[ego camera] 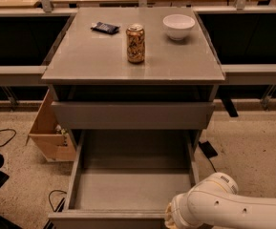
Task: Open middle drawer
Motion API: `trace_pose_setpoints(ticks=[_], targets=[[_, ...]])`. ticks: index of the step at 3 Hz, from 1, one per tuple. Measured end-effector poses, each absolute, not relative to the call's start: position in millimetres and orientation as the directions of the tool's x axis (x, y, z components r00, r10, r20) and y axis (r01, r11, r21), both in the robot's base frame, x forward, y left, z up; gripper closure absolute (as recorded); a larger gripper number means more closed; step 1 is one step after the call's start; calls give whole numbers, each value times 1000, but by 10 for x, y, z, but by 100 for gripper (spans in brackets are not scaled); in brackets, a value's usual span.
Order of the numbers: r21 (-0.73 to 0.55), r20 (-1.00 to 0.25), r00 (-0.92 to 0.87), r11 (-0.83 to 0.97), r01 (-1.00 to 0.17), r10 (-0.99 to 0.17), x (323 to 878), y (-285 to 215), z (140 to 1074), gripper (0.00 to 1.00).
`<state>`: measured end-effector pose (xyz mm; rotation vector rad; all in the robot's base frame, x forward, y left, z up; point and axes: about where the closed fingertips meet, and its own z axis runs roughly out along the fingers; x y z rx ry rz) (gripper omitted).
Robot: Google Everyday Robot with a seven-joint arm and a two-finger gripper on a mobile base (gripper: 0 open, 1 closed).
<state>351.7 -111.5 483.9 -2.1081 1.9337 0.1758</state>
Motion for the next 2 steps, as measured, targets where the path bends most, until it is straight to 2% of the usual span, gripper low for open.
trace_pose_setpoints(ticks=[2], targets=[[-118,-272,99,-69,-991,-957,3518,-1114,4837,15]])
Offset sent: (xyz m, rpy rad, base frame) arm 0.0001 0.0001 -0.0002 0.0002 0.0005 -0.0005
